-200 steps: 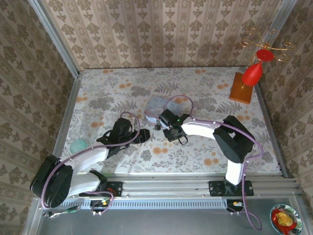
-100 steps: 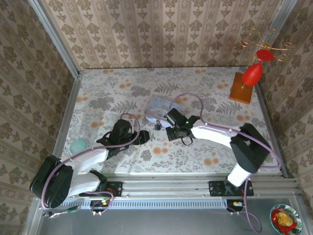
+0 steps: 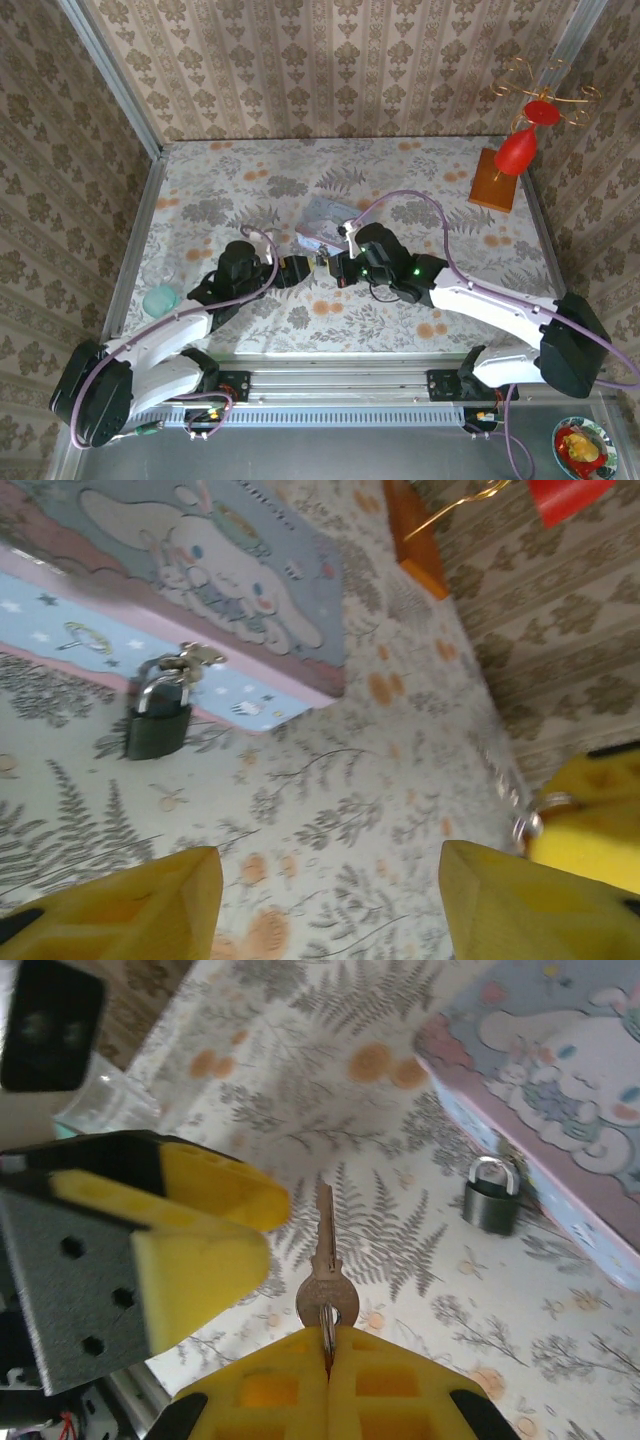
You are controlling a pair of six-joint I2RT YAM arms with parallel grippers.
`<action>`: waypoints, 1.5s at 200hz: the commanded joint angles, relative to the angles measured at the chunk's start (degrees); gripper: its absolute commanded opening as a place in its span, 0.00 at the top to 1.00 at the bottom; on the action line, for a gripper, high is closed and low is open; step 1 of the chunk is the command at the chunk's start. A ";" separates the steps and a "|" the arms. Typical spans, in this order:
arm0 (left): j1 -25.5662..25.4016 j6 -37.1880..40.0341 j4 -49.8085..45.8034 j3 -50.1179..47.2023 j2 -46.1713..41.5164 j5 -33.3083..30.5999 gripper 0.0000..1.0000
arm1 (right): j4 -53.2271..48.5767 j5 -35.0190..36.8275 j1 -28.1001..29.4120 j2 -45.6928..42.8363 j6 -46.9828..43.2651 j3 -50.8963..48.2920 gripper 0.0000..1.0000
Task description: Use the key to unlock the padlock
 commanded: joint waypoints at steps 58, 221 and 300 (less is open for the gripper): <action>-1.87 -15.78 1.08 4.57 -0.55 2.70 0.44 | 2.97 5.22 6.02 1.33 -5.11 0.43 1.00; -3.31 -14.30 -9.04 9.31 0.69 1.29 0.83 | 4.08 11.86 8.90 3.17 -5.86 1.67 1.00; -2.81 -13.77 -9.79 9.39 1.16 -0.02 0.99 | 4.48 12.55 9.46 2.82 -6.38 1.74 1.00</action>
